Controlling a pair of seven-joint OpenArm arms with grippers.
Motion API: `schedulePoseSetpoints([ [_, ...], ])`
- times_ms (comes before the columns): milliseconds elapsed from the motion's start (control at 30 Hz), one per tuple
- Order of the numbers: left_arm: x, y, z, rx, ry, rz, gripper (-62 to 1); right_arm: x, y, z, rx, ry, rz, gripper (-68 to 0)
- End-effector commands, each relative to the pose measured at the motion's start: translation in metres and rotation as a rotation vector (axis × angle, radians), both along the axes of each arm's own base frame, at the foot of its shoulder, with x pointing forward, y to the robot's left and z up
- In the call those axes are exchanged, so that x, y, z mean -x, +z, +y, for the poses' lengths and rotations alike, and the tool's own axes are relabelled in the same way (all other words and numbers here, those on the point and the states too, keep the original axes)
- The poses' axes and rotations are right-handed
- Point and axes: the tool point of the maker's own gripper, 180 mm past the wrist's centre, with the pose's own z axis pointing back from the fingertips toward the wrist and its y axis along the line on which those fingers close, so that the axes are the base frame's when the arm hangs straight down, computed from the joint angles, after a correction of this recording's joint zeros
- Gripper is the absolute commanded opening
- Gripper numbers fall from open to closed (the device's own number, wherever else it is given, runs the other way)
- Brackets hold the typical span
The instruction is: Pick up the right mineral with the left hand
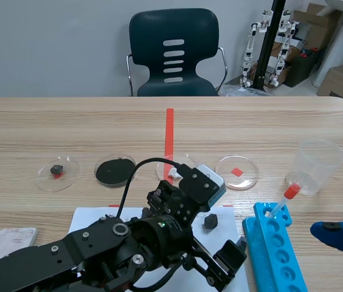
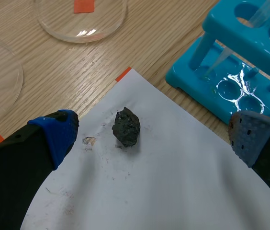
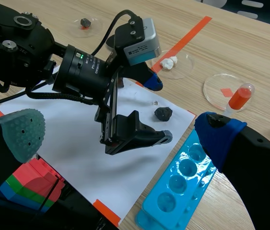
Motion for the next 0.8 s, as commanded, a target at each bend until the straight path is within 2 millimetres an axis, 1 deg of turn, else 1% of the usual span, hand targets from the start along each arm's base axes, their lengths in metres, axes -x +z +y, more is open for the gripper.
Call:
schedulePoseSetpoints([
  [0, -0.01, 0.016, -0.01, 0.044, 0.003, -0.04, 1.4, -0.004, 0.011, 0.003, -0.024, 0.0, -0.033, 0.4],
  [67, -0.013, 0.016, -0.011, 0.052, 0.008, -0.051, 1.4, -0.004, 0.011, 0.003, -0.024, 0.0, -0.033, 0.4],
  [233, -0.019, 0.007, -0.011, 0.041, 0.027, -0.042, 1.4, -0.004, 0.011, 0.003, -0.024, 0.0, -0.033, 0.4],
  [567, -0.025, -0.013, -0.002, 0.004, 0.052, -0.014, 1.4, -0.004, 0.011, 0.003, -0.024, 0.0, -0.033, 0.4],
  [767, -0.023, -0.012, -0.005, 0.016, 0.036, -0.012, 1.4, -0.004, 0.011, 0.003, -0.024, 0.0, -0.033, 0.4],
])
